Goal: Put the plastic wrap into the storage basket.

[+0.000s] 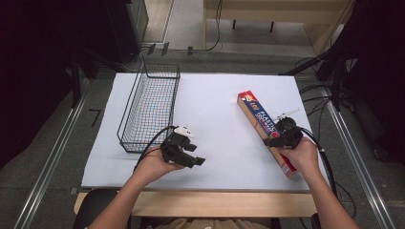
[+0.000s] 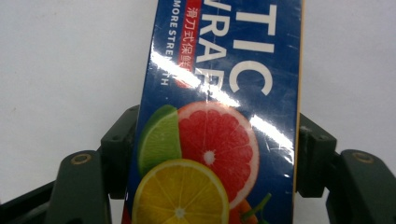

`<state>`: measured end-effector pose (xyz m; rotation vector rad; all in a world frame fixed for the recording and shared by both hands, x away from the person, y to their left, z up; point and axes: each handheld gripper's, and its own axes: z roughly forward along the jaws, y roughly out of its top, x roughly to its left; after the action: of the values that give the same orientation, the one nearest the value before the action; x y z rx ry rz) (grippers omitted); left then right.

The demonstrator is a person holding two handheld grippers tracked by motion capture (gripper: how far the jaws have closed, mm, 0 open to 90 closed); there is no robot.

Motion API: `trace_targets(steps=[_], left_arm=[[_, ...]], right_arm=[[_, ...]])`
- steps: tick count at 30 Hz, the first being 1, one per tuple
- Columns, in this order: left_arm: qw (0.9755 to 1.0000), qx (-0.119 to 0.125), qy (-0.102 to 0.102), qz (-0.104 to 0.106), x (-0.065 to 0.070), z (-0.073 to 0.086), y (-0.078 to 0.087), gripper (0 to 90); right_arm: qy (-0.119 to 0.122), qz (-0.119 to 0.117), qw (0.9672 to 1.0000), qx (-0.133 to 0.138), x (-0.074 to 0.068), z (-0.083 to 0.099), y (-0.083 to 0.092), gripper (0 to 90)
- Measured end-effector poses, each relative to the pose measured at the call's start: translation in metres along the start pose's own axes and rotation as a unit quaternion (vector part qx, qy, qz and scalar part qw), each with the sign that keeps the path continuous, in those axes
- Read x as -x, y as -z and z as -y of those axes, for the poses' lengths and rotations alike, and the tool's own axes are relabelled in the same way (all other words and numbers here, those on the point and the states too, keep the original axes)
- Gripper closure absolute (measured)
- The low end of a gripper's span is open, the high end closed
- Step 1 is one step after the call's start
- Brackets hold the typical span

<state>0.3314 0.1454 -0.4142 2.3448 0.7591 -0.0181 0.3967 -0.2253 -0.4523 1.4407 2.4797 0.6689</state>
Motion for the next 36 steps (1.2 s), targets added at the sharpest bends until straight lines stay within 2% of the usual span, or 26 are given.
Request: trace_targets(steps=[2,6,8,16,20,28,32,36], left_arm=[[1.0000,-0.001,0.000,-0.001,0.000,-0.001,0.000,36.6],[1.0000,0.001,0.002,0.000,0.000,-0.002,-0.001,36.6],[1.0000,-0.002,-0.003,-0.001,0.000,-0.003,-0.001,36.7],[1.0000,-0.002,-0.004,-0.003,-0.002,-0.004,-0.001,36.7],[1.0000,-0.002,-0.003,-0.003,-0.002,-0.003,-0.001,36.7],[1.0000,-0.002,-0.005,-0.003,-0.002,-0.003,0.000,36.6],[1.0000,0.001,-0.004,-0.003,-0.002,-0.003,0.001,36.6],[1.0000,0.001,-0.004,-0.004,-0.002,-0.002,0.001,36.5]], right_arm=[[-0.005,-0.002,1.0000,-0.004,0.000,-0.001,-0.001,34.2],[-0.011,0.008,0.9999,-0.006,-0.002,-0.001,0.000,37.4],[-0.016,0.016,0.9997,-0.011,-0.004,-0.003,0.000,39.8],[-0.030,-0.003,0.9995,-0.010,0.003,-0.003,0.004,41.7],[-0.028,-0.013,0.9995,-0.012,0.007,-0.003,0.007,41.8],[-0.018,-0.021,0.9996,0.007,0.010,-0.005,0.016,41.8],[-0.017,-0.023,0.9996,0.008,0.012,-0.004,0.020,41.8],[-0.004,-0.026,0.9996,0.010,0.015,-0.001,0.024,41.8]])
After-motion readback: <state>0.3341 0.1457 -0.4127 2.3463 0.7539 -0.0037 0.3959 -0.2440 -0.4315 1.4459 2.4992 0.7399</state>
